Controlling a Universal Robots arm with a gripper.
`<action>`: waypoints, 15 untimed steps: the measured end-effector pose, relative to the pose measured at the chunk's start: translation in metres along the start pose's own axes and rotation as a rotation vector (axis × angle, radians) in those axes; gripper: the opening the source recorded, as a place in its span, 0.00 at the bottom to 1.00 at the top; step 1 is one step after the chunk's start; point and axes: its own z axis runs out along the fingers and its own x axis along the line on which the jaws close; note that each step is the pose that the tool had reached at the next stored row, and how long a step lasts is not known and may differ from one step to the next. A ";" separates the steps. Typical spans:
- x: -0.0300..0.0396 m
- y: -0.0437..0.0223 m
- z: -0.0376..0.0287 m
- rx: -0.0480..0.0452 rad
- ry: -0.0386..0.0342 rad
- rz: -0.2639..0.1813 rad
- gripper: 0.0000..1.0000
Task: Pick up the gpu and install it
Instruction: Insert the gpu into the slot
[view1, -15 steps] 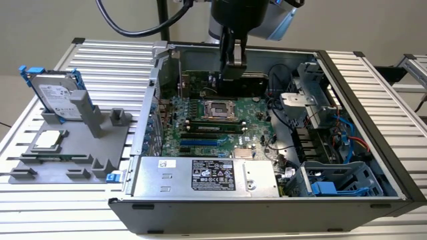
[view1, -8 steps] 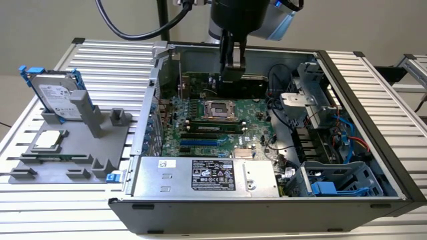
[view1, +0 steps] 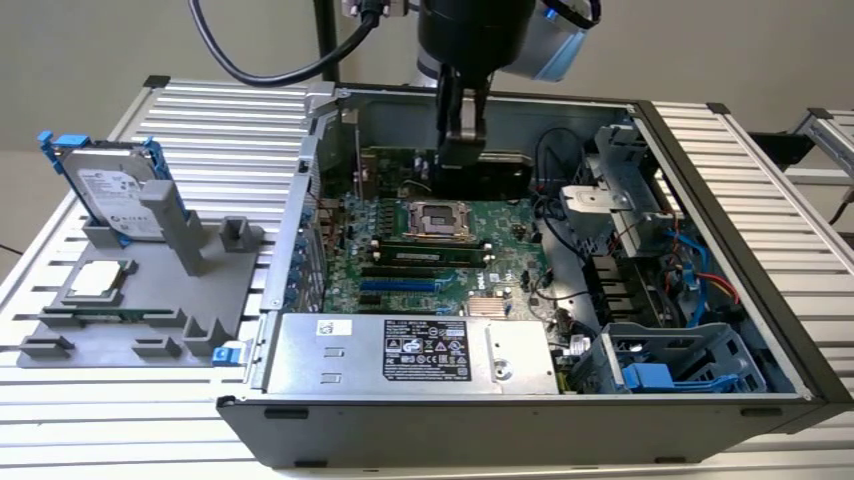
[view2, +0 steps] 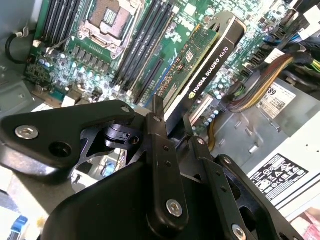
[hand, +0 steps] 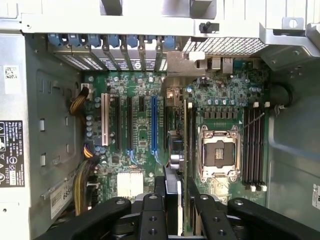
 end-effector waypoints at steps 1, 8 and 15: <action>-0.0001 0.0007 0.0004 0.0000 0.0002 0.001 0.00; -0.0007 0.0019 0.0035 0.0003 0.0007 0.005 0.00; -0.0006 0.0019 0.0081 0.0003 0.0030 0.005 0.00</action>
